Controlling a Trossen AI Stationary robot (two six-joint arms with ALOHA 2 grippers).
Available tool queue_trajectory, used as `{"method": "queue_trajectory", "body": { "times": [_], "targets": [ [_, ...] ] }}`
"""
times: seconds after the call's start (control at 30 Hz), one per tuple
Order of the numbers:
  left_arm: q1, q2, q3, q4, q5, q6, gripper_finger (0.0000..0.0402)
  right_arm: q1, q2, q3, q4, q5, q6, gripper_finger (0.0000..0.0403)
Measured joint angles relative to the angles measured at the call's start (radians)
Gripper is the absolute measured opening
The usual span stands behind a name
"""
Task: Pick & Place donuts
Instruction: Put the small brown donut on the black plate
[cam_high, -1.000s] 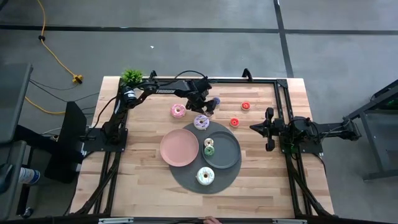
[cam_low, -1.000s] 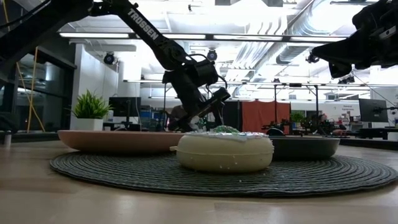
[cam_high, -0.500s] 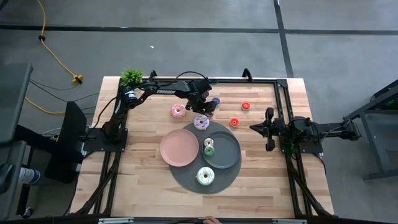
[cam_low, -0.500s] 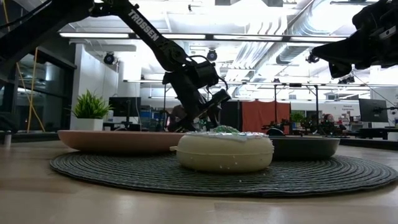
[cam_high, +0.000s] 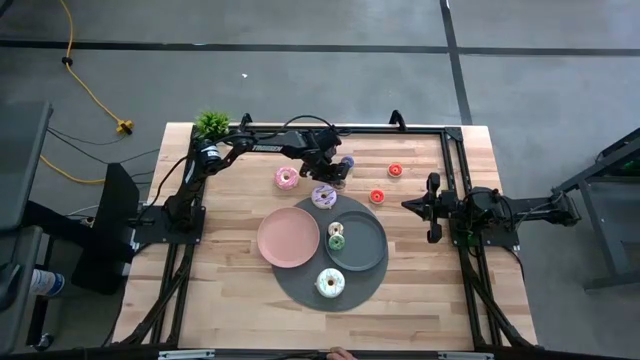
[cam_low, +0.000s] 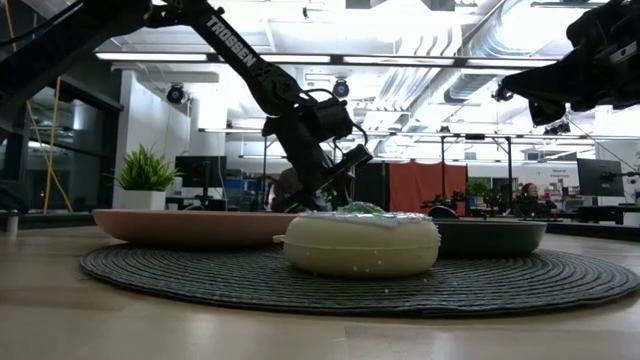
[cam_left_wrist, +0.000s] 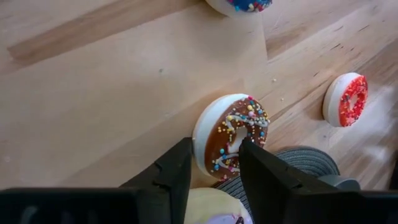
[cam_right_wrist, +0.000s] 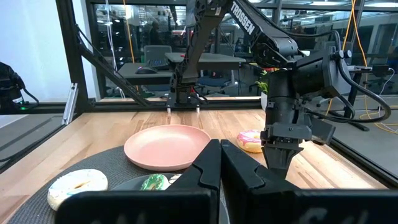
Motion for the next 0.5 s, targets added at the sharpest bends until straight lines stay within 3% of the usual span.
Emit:
{"method": "queue_trajectory", "body": {
  "times": [0.5],
  "targets": [
    [0.002,-0.002,0.002,0.011,0.001,0.023,0.0076,0.0,0.0,0.0,0.0,0.0,0.0,0.0]
  ]
}}
